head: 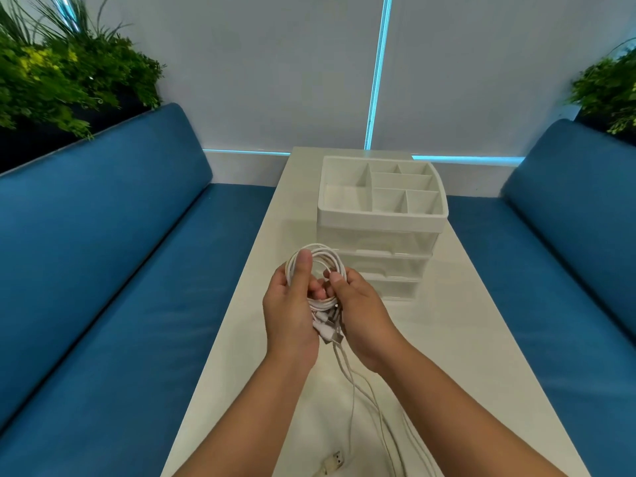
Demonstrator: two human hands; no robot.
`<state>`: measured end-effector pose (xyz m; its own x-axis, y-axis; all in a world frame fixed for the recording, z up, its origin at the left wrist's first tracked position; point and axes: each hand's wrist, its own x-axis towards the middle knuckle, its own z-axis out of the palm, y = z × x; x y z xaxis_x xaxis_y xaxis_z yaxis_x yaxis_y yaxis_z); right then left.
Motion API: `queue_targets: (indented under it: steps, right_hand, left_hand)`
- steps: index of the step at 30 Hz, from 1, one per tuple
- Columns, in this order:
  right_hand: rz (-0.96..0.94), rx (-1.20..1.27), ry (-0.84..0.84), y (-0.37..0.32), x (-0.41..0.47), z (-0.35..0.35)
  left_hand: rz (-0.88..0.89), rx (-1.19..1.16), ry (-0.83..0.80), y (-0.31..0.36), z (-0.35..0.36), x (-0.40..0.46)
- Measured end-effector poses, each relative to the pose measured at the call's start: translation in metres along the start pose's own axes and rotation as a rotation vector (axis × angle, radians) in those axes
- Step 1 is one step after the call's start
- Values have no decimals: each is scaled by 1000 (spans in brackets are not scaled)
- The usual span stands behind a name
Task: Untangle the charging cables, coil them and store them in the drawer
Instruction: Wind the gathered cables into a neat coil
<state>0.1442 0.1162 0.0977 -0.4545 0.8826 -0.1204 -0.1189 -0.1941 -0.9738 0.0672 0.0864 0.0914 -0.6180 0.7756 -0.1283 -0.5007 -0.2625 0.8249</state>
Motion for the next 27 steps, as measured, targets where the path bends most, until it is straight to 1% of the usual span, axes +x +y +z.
queue_targets:
  steps: [3,5,9,11,14,17,20,22,24,27]
  right_hand:
    - [2,-106,-65,-2,2,-8]
    - [-3,-128,-81,-1,1,-8]
    - [-101,-302,-36,5,2,-7]
    - [-125,-354,-31,5,2,-8]
    - [-149,-361,12,6,2,-9]
    - [-171,-282,84,5,4,-8]
    - [-168,-257,103,-2,6,-14]
    - [-113,-175,59,-9,9,-19]
    - [-33,-29,-34,-18,11,-24]
    - [97,324,-155,-31,11,-24]
  left_hand:
    - [-46,-4,27,7,-3,5]
    - [-84,-50,27,11,-5,10]
    - [-198,-137,-7,19,-8,14]
    - [-213,-106,-14,22,-8,13]
    - [-154,-45,-55,23,-5,11]
    - [-100,-11,-134,16,-8,12]
    - [-107,-35,-228,11,-12,11]
    - [-134,-77,-264,11,-15,14]
    - [-170,-125,-298,13,-18,18]
    - [-207,-195,-347,22,-16,19]
